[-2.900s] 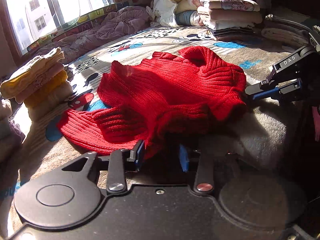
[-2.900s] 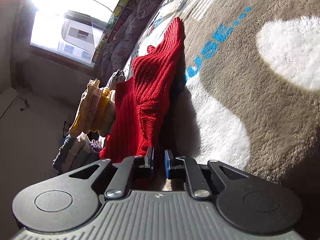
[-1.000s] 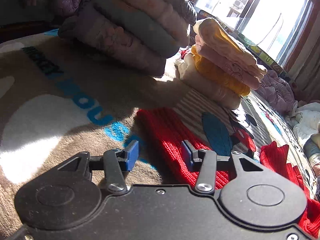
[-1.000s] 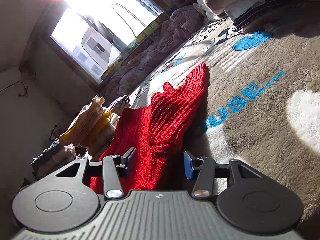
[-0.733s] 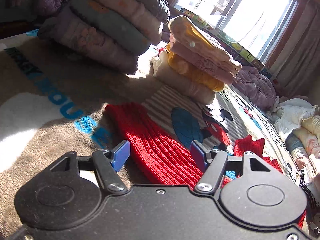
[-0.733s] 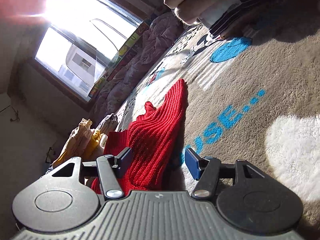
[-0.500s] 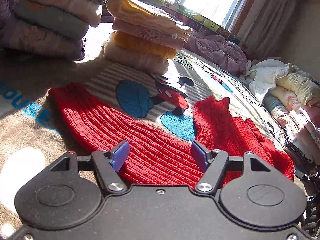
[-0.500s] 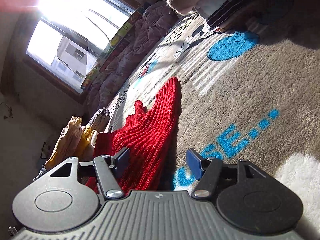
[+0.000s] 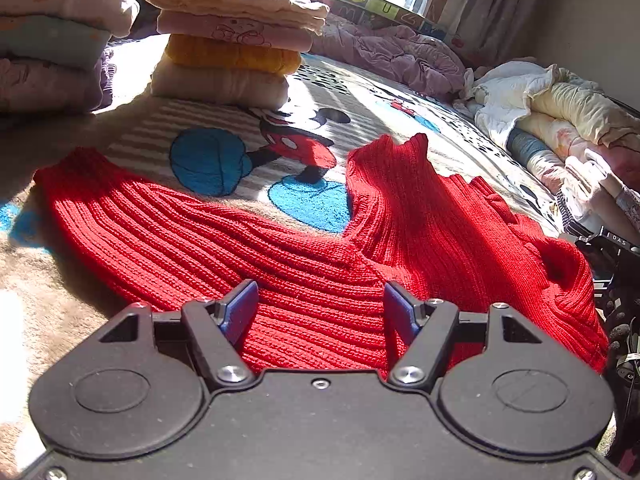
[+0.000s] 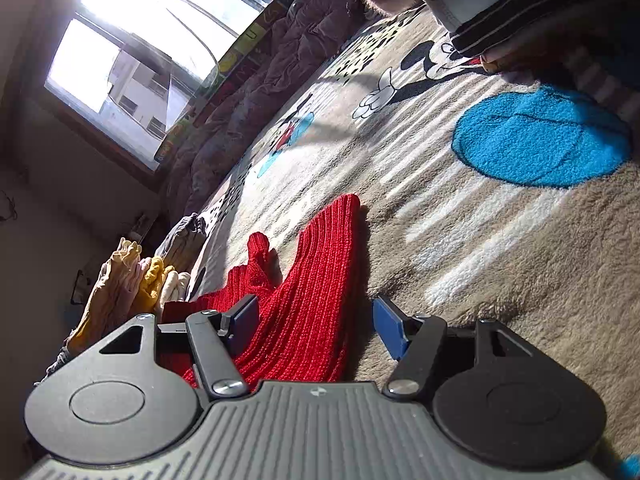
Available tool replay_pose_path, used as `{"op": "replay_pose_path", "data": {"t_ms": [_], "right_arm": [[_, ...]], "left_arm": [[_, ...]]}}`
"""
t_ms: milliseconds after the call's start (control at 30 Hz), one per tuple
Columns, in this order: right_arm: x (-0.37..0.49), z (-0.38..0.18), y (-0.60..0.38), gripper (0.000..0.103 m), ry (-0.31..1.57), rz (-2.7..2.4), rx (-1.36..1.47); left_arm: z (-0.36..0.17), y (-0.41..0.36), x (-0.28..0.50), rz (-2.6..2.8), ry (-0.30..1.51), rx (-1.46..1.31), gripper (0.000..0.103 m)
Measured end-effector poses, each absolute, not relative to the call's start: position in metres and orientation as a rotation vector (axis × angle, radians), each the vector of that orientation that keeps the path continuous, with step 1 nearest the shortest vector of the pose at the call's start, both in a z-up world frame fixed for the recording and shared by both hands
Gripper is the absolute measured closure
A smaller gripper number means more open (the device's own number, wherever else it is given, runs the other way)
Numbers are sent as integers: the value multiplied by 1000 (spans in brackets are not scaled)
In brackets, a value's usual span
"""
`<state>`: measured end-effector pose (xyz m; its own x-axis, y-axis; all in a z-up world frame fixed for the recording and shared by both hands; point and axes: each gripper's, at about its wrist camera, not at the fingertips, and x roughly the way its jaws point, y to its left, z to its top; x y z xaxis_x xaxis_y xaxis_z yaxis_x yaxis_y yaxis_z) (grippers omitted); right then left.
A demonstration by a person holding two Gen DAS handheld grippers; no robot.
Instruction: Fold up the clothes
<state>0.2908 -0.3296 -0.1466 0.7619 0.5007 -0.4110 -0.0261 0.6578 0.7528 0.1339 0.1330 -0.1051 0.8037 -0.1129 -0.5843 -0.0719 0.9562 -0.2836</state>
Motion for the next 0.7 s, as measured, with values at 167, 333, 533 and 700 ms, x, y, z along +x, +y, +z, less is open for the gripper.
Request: {"op": "replay_pose_path", "data": {"t_ms": [167, 333, 533, 700], "right_arm": [[313, -147, -325, 37, 646, 358, 761], [316, -150, -329, 50, 633, 359, 785], [308, -151, -340, 85, 583, 343, 865], [289, -140, -355, 92, 490, 328, 898]], "left_arm": [[-107, 129, 138, -26, 642, -281, 26], [-107, 127, 142, -22, 644, -276, 23], [-107, 120, 146, -8, 644, -270, 21], [-107, 120, 144, 10, 637, -293, 21]]}}
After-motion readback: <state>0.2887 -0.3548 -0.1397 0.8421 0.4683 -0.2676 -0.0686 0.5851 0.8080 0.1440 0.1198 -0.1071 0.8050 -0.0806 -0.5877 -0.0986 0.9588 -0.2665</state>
